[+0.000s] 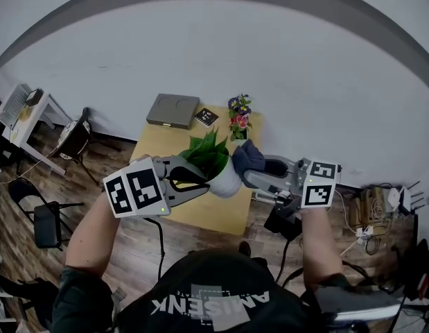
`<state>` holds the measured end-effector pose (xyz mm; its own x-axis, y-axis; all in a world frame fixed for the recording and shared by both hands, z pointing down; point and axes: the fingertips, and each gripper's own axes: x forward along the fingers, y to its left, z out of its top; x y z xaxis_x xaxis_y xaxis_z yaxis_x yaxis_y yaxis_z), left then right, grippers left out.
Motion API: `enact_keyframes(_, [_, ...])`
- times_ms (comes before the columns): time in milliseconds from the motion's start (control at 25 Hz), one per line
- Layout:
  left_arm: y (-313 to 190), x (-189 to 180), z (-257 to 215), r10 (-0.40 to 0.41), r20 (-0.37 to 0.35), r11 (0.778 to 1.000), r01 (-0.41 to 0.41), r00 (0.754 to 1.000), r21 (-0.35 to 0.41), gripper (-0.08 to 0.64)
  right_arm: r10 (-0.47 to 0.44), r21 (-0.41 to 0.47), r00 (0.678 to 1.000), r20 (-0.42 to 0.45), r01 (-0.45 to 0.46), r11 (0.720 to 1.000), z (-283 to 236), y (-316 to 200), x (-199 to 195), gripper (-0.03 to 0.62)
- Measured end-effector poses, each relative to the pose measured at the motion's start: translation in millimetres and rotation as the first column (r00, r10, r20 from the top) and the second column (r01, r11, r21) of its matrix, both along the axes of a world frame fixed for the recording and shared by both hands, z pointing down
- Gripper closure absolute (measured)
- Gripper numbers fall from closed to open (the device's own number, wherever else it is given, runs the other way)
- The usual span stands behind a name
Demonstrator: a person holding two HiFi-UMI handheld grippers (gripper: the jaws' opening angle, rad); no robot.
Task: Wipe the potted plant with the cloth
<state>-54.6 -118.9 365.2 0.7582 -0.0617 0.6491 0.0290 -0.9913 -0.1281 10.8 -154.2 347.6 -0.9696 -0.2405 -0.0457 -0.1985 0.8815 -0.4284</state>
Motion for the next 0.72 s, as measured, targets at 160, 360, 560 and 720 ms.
enact_keyframes(160, [-12,5,1,-0.1,-0.02,0.993,0.099,0.995,-0.065,0.545,0.04,0.046,0.997,-0.063,-0.037,0.998,1,4,-4,0.46])
enact_keyframes(360, [-21,9,4,-0.203,-0.03,0.97,0.196,0.979,-0.146,0.545,0.108,0.104,0.985,-0.138,-0.094,0.99,3,4,-10,0.46])
enact_keyframes(560, [-29,6,6,-0.313,-0.053,0.93,0.295,0.948,-0.22,0.546,0.148,0.164,0.968,-0.201,-0.116,0.98,7,9,-24,0.46])
enact_keyframes(720, [-40,-1,9,-0.409,-0.071,0.881,0.373,0.91,-0.29,0.548,0.18,0.227,0.946,-0.268,-0.119,0.967,16,13,-40,0.46])
